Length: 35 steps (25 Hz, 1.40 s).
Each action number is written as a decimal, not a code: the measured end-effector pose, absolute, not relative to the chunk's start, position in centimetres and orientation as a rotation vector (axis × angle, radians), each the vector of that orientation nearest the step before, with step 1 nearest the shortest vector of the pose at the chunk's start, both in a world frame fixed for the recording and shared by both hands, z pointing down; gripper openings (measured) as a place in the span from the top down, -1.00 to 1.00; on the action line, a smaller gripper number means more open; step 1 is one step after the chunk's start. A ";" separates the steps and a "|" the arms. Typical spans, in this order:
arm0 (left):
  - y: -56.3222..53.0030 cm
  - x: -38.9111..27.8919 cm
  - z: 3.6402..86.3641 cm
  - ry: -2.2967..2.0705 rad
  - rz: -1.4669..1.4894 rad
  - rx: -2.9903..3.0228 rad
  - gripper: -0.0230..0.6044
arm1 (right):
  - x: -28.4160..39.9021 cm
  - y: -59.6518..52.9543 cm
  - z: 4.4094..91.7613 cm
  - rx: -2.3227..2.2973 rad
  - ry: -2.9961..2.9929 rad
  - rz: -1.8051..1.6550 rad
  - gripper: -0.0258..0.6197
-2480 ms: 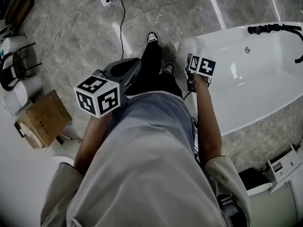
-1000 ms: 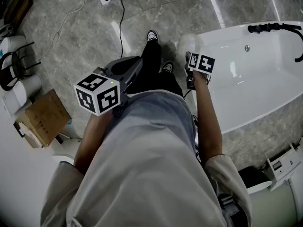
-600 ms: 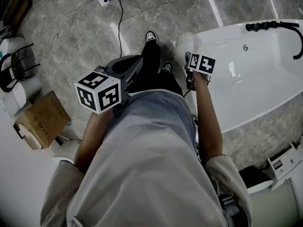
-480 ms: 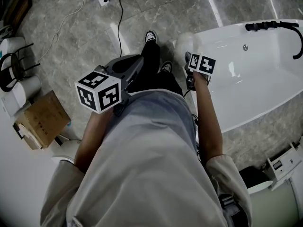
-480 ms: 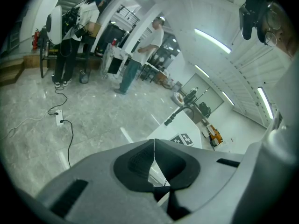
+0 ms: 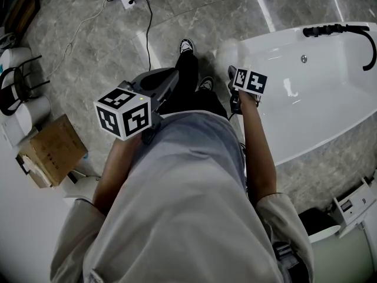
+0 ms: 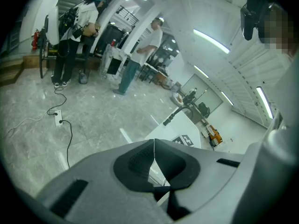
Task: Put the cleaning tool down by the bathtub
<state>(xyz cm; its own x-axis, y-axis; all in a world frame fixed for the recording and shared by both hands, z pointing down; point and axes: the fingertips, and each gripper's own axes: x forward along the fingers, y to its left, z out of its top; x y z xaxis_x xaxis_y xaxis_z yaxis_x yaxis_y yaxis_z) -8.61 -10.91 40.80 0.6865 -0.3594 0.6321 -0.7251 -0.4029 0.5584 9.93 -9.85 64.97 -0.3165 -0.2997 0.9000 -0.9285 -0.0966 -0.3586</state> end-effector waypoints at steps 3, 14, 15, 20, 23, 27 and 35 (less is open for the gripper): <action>-10.7 -8.5 40.7 -0.832 0.526 2.024 0.90 | 9.9 -9.6 64.7 1.352 -1.621 1.444 0.53; -9.8 -7.8 40.2 -0.823 0.509 2.049 0.90 | 10.7 -8.1 63.6 1.341 -1.646 1.442 0.56; -9.7 -7.8 40.2 -0.824 0.506 2.051 0.90 | 10.7 -7.9 63.4 1.342 -1.649 1.442 0.57; -9.5 -7.6 39.8 -0.818 0.491 2.067 0.90 | 10.9 -7.6 62.3 1.353 -1.678 1.426 0.62; -9.1 -7.3 39.9 -0.807 0.489 2.075 0.90 | 11.3 -7.4 61.4 1.389 -1.691 1.402 0.65; -8.5 -7.0 39.9 -0.792 0.486 2.082 0.90 | 11.4 -7.0 60.5 1.410 -1.712 1.406 0.66; -7.9 -7.1 39.6 -0.778 0.483 2.099 0.90 | 10.8 -6.0 58.0 1.423 -1.783 1.403 0.70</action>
